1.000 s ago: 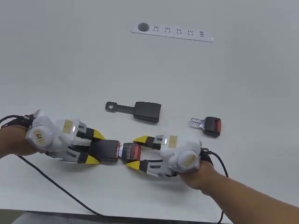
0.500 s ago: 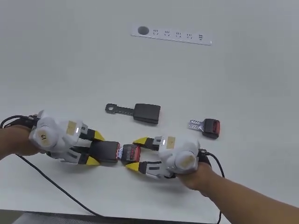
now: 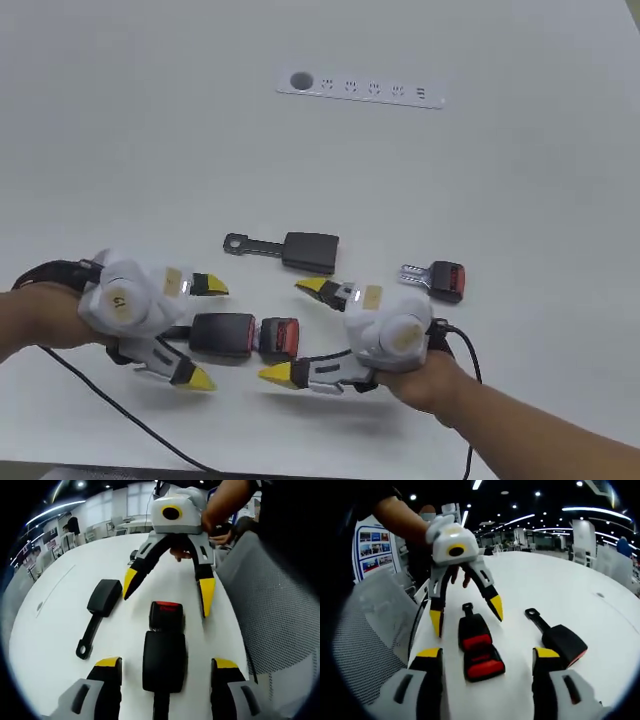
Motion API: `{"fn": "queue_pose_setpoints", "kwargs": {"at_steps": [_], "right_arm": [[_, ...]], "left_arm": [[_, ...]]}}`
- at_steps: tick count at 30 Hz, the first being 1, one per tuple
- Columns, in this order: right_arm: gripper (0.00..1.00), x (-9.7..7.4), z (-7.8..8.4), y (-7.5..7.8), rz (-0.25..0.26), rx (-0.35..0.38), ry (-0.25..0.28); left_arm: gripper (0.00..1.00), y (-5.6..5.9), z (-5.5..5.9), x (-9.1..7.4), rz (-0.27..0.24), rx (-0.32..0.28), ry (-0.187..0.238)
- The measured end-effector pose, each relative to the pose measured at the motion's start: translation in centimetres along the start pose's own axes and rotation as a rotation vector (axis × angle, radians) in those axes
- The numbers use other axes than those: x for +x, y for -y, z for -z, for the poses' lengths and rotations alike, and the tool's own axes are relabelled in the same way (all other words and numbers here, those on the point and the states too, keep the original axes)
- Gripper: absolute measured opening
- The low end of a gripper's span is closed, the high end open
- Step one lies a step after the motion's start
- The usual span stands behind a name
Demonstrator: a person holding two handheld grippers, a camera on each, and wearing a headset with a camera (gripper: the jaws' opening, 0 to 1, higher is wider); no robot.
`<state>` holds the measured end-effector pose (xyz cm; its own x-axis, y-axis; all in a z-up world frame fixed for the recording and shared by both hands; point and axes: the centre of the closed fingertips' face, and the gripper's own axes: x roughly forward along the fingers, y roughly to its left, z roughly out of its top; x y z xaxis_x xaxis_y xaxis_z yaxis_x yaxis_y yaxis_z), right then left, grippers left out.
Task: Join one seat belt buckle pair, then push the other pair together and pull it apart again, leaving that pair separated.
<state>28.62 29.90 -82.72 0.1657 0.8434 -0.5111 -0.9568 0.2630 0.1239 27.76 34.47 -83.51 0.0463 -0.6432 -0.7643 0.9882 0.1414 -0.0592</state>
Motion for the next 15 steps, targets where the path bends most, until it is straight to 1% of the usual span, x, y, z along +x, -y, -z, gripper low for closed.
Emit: {"fn": "queue_pose_setpoints", "kwargs": {"at_steps": [2, 3, 4, 5, 6, 8, 9, 11, 13, 14, 15], "right_arm": [[0.79, -0.6, -0.1, 0.3, 0.017, 0.019, 0.015], [0.83, -1.2, 0.0, 0.8, 0.039, 0.050, 0.015], [0.84, -1.6, -0.1, 1.0, 0.047, 0.052, 0.021], [0.84, -2.2, -0.1, 1.4, 0.066, 0.049, 0.032], [0.84, -2.7, 0.0, 1.6, 0.071, 0.049, 0.034], [0.84, -3.8, 0.1, 2.2, 0.089, 0.049, 0.030], [0.84, -4.6, 0.2, 2.7, 0.107, 0.033, 0.029], [0.84, -5.6, 0.4, 3.5, 0.123, 0.046, 0.031], [0.85, -6.9, 0.9, 4.8, 0.162, 0.068, 0.015], [0.86, -7.7, 1.0, 5.3, 0.172, 0.066, 0.023], [0.87, -8.2, 1.0, 5.7, 0.181, 0.068, 0.027]], "left_arm": [[0.78, -0.1, -0.2, -0.1, -0.004, -0.014, 0.010], [0.80, -0.2, -0.3, -0.1, -0.008, -0.013, 0.008], [0.81, -0.5, -0.6, -0.2, -0.027, -0.009, 0.007], [0.82, -0.6, -0.8, -0.3, -0.034, -0.008, 0.009], [0.82, -0.8, -1.2, -0.3, -0.040, -0.009, 0.017], [0.83, -1.3, -2.3, -0.5, -0.057, -0.016, 0.035], [0.83, -1.6, -3.0, -0.6, -0.068, -0.017, 0.045], [0.83, -2.5, -4.1, -0.6, -0.096, -0.011, 0.060], [0.84, -3.0, -5.0, -0.7, -0.106, -0.020, 0.071], [0.84, -3.4, -5.7, -0.7, -0.114, -0.015, 0.084], [0.84, -3.6, -6.1, -0.6, -0.119, -0.010, 0.087]]}}
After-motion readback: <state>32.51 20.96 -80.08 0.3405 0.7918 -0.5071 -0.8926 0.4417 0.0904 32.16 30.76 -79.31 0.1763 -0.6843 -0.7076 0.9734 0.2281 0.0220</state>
